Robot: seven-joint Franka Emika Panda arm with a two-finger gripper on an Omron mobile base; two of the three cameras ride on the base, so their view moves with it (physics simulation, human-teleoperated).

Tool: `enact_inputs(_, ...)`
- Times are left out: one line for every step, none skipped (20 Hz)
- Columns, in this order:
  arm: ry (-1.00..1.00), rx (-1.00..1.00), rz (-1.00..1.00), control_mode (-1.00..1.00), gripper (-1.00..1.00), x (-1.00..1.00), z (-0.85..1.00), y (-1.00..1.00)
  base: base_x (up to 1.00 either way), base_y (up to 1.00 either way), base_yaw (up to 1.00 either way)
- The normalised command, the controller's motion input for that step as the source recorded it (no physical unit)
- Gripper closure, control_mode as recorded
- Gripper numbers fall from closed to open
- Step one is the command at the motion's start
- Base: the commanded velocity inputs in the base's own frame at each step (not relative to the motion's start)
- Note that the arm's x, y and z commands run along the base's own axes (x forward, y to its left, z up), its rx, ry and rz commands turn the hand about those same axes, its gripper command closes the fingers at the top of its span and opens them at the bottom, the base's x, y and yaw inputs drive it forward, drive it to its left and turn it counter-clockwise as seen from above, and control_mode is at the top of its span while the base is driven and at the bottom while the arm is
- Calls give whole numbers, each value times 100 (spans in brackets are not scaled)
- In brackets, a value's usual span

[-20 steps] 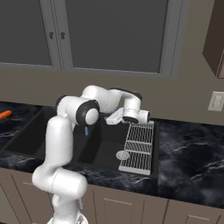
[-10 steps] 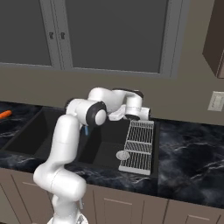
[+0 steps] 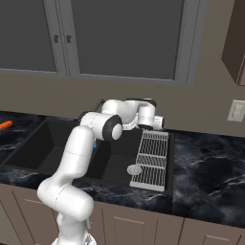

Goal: Turn on the sink faucet. Then move the tomato from the counter to the sink. Turn off the sink. Move the vegetable from the sink to the pot next to the stove. Finally move the pot to the front right burner.

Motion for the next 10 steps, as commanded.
enact_inputs(0, 0, 1, -100, -100, 41, -12, 2, 0, 0, 0)
enact_inputs(0, 0, 1, -100, -100, 41, -11, 1, 0, 0, 0)
enact_inputs(0, 0, 1, -100, -100, 37, -10, 0, 0, 0, 0)
enact_inputs(0, 0, 1, -100, -100, 36, -7, 4, 0, 0, 0)
enact_inputs(0, 0, 2, -100, -100, 27, -3, 9, 0, 0, 0)
enact_inputs(0, 0, 3, -100, -100, 19, -2, 18, 0, 0, 0)
enact_inputs(0, 0, 4, -100, -100, 17, 0, 26, 0, 0, 0)
enact_inputs(0, 0, 4, -100, -100, 17, -1, 28, 0, 0, 0)
enact_inputs(0, 0, 4, -100, -100, 19, -1, 27, 0, 0, 0)
enact_inputs(0, 0, 4, -100, -100, 21, -2, 27, 0, 0, 0)
